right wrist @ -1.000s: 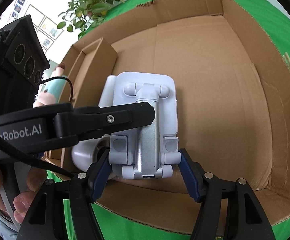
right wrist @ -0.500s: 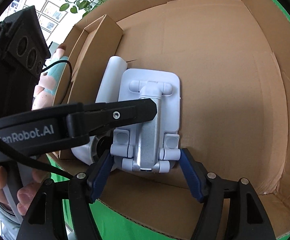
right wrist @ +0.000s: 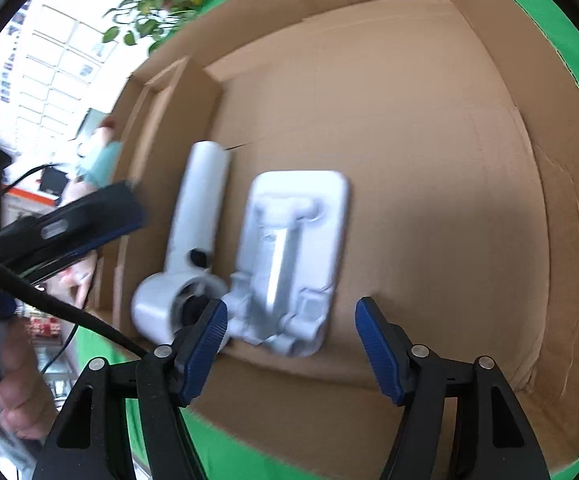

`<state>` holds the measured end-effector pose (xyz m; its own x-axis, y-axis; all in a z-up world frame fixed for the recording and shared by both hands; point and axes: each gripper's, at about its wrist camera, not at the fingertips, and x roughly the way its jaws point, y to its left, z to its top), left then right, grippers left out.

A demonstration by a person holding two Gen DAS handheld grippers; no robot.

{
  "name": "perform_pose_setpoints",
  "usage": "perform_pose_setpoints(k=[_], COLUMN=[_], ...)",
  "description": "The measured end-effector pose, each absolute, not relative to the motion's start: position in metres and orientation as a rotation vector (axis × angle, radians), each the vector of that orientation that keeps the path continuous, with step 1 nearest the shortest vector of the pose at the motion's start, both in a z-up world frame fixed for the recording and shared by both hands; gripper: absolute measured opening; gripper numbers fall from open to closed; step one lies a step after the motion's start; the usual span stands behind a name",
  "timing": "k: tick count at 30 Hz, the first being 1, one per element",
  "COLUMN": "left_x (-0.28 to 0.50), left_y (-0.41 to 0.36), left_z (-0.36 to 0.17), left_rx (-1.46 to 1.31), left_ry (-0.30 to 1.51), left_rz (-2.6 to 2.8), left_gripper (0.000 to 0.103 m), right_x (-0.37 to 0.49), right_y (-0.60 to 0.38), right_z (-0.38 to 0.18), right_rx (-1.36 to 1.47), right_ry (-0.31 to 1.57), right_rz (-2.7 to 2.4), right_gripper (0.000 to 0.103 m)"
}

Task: Organize objects
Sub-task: 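Lower the phone stand beside the hair dryer and open the right gripper, then withdraw the right gripper from the box and move toward the medicine box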

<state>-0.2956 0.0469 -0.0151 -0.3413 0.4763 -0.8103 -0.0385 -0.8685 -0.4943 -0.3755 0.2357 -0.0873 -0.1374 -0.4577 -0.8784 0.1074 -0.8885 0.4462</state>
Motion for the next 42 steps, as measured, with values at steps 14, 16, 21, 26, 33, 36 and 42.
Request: perform_pose_setpoints(k=[14,16,21,26,33,36,42], left_x=[-0.269,-0.267,-0.256,-0.247,-0.243,-0.241,-0.23], left_y=[0.006,0.001,-0.011,-0.015,-0.017,-0.014,-0.023], left_z=[-0.021,-0.025,-0.034,-0.038,-0.038,-0.036,-0.01], left_rx=[-1.534,-1.542,-1.548,-1.536,-1.618,-1.639,-1.55], left_ry=[-0.408,-0.376,-0.338,-0.425,-0.552,-0.5,-0.244], left_rz=[2.447,2.486,2.547,2.584,2.588,2.581,2.715], left_gripper=[0.036,0.036,0.036,0.035,0.035,0.036,0.035], right_x=[-0.372,-0.373,-0.368,-0.358,-0.34,-0.335,-0.321], right_y=[0.192,0.188,0.187,0.188,0.198,0.2,0.195], right_z=[-0.089,-0.089,-0.088,-0.075,-0.063,-0.061,-0.043], right_rx=[1.689,1.692,1.671,1.621,1.582,1.566,1.468], right_ry=[-0.226,-0.228,-0.221,-0.161,-0.146,-0.154,-0.083], right_rz=[-2.161,-2.162,-2.192,-2.271,-2.307,-2.309,-2.378], right_gripper=[0.044,0.044,0.047,0.054,0.055,0.055,0.086])
